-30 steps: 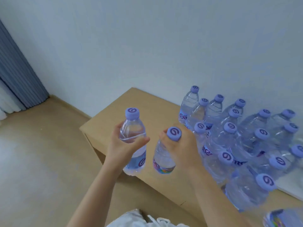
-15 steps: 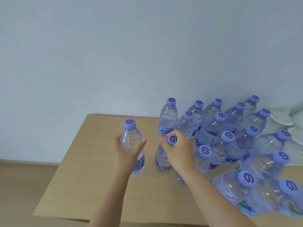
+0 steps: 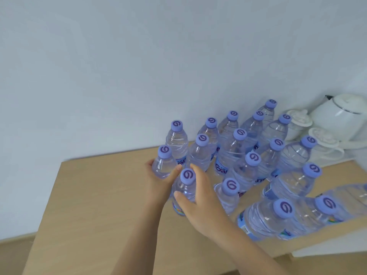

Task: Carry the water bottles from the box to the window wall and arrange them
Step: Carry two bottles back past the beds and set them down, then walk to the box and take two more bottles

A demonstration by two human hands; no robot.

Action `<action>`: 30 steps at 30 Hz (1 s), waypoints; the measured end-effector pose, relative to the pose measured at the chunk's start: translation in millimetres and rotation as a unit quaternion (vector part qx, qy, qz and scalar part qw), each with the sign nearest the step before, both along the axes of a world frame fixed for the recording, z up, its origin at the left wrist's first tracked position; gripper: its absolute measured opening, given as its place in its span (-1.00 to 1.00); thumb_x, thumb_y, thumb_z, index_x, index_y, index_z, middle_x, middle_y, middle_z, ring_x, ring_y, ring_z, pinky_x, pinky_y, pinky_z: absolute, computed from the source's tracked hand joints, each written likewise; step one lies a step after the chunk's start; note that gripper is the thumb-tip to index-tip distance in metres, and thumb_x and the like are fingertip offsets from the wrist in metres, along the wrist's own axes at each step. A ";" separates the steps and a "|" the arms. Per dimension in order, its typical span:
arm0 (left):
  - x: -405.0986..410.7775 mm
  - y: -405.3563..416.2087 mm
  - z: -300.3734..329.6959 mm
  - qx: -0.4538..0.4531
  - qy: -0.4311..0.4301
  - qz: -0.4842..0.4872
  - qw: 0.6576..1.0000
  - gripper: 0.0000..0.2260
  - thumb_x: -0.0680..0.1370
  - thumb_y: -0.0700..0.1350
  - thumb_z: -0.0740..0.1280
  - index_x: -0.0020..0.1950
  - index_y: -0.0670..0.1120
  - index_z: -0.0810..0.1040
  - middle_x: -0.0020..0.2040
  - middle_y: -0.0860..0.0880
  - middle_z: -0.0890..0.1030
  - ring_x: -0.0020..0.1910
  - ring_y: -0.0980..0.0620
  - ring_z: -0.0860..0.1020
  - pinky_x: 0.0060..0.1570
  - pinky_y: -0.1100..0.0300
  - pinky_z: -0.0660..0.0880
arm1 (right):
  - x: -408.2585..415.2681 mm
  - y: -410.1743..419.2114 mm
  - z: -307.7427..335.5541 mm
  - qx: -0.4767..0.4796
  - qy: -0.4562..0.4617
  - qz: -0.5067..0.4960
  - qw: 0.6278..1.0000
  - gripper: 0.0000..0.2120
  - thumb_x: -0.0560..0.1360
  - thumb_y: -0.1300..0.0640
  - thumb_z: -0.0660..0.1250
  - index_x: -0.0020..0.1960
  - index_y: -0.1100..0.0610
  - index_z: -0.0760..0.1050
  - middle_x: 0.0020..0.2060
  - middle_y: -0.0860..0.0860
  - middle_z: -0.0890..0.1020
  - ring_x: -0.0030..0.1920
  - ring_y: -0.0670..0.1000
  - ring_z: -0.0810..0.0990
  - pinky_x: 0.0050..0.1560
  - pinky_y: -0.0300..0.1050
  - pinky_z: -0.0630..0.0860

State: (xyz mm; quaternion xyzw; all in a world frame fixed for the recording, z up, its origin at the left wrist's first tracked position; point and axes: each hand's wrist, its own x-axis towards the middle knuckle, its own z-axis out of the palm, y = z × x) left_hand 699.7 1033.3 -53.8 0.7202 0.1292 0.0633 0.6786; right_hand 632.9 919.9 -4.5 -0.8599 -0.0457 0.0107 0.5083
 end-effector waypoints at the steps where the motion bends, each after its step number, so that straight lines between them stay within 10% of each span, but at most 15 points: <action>1: -1.8 0.0 -0.6 -0.004 0.000 0.004 1.000 -0.67 0.32 -0.13 0.55 -0.10 -0.03 0.42 -0.22 0.12 0.56 -0.28 0.19 0.57 -0.29 0.15 0.53 | -3.1 -0.8 -1.1 0.002 -0.003 0.000 1.000 -0.46 0.49 0.08 0.32 0.28 -0.28 0.11 0.19 -0.35 0.31 0.23 -0.41 0.25 0.20 -0.50 0.21; 10: -29.2 1.8 -0.4 0.021 0.024 0.050 0.998 -0.56 0.46 0.04 0.42 0.26 -0.05 0.39 0.09 0.16 0.53 -0.03 0.31 0.53 -0.13 0.41 0.39 | -31.5 -17.7 -1.3 -0.012 -0.010 0.025 1.000 -0.42 0.51 0.07 0.29 0.42 -0.14 0.08 0.18 -0.45 0.18 0.17 -0.60 0.04 0.08 -0.70 0.00; 16: -70.6 -15.2 -3.3 0.007 0.057 0.081 0.995 -0.55 0.54 -0.01 0.34 0.37 -0.08 0.32 0.30 0.08 0.41 0.34 0.08 0.36 0.23 0.15 0.33 | -66.8 -51.8 9.4 -0.046 0.003 0.060 0.997 -0.45 0.55 -0.01 0.24 0.47 -0.05 0.12 0.34 -0.24 0.25 0.29 -0.31 0.19 0.24 -0.33 0.24; 23: -147.4 -101.1 -13.4 0.005 0.093 0.061 0.994 -0.65 0.57 -0.12 0.30 0.33 -0.12 0.34 0.24 -0.01 0.43 0.27 0.02 0.42 0.14 0.17 0.32 | -145.4 -143.7 5.0 -0.140 0.004 0.101 0.985 -0.57 0.56 -0.03 0.21 0.41 -0.01 0.28 0.29 -0.13 0.39 0.11 -0.21 0.34 0.10 -0.33 0.23; 30: -231.4 -238.6 -25.5 0.137 0.104 -0.175 0.970 -0.84 0.53 -0.13 0.34 0.09 -0.05 0.48 0.06 0.00 0.56 0.07 0.04 0.52 -0.04 0.25 0.34 | -244.2 -287.0 -9.9 -0.187 0.082 -0.068 0.977 -0.56 0.56 -0.05 0.19 0.42 0.01 0.29 0.34 -0.08 0.40 0.33 -0.08 0.32 0.15 -0.36 0.18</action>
